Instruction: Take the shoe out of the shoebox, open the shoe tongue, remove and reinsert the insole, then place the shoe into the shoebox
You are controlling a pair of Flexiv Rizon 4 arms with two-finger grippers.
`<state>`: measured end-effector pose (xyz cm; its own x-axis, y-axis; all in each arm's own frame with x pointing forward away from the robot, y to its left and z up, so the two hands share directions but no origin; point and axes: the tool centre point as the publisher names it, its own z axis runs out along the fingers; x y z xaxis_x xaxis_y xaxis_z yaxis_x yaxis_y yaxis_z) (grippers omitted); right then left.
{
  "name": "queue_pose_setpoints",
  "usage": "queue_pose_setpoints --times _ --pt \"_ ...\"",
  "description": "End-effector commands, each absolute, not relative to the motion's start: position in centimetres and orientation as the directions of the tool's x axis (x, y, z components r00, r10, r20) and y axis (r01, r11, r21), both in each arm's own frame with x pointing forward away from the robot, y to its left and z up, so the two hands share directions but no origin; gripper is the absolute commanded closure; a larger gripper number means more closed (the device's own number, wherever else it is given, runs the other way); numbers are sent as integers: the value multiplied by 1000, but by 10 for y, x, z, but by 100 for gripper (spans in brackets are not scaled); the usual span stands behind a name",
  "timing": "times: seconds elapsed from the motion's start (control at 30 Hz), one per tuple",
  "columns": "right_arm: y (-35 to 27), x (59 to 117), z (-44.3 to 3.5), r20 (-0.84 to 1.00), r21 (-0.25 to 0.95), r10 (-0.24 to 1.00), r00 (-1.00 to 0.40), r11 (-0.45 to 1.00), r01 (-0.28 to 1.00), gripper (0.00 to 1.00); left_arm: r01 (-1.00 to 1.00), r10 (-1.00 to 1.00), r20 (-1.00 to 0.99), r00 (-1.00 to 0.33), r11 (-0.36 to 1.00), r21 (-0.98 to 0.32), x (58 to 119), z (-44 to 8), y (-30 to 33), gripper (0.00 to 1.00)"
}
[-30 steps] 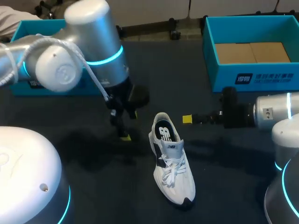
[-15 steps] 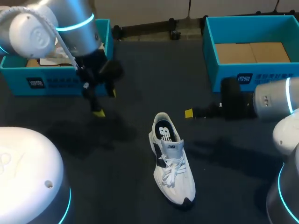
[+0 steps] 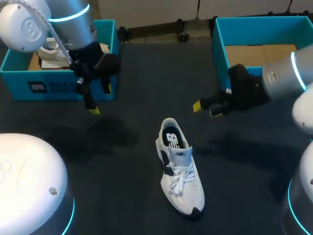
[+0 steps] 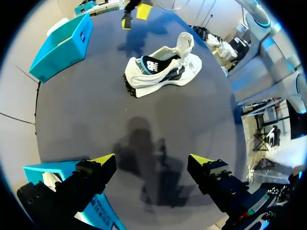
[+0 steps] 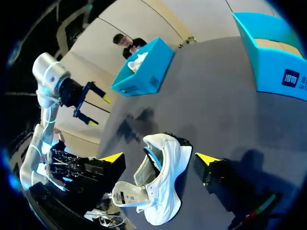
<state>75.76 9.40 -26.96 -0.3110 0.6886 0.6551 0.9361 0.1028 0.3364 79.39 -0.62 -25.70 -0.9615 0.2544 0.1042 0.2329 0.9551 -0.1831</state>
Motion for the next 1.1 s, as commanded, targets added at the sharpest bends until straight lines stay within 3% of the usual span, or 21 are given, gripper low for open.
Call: queue_pose_setpoints --times 0.03,0.27,0.6,0.73,0.8,0.83,0.9,0.93,1.0,1.03,1.1 --pt "101 766 -265 572 95 775 -268 261 961 0 258 277 94 -956 950 -175 798 -250 4 0" --pt "110 763 -260 436 22 884 -167 175 984 0 336 357 96 -929 924 -183 815 -241 17 0" --pt "121 748 -258 355 28 928 -116 113 993 2 300 334 127 -934 925 -233 848 -232 27 0" --pt "130 742 -255 330 55 938 -107 94 994 20 300 334 127 -934 925 -233 848 -232 27 0" --pt "137 737 -255 304 71 949 -87 68 995 44 300 334 127 -934 925 -233 848 -232 27 0" --pt "141 735 -255 299 79 951 -77 56 995 46 300 334 127 -934 925 -233 848 -232 27 0" --pt "152 728 -258 238 93 971 -20 -2 996 44 300 334 127 -934 925 -233 848 -232 27 0" --pt "159 726 -262 168 80 985 31 -45 996 40 300 334 127 -934 925 -233 848 -232 27 0" --pt "178 724 -267 196 120 981 11 -35 992 25 300 334 127 -934 925 -233 848 -232 27 0" --pt "185 725 -270 191 118 981 10 -33 992 23 300 334 127 -934 925 -233 848 -232 27 0" --pt "198 728 -276 226 134 974 -22 -9 991 36 300 334 127 -934 925 -233 848 -232 27 0"
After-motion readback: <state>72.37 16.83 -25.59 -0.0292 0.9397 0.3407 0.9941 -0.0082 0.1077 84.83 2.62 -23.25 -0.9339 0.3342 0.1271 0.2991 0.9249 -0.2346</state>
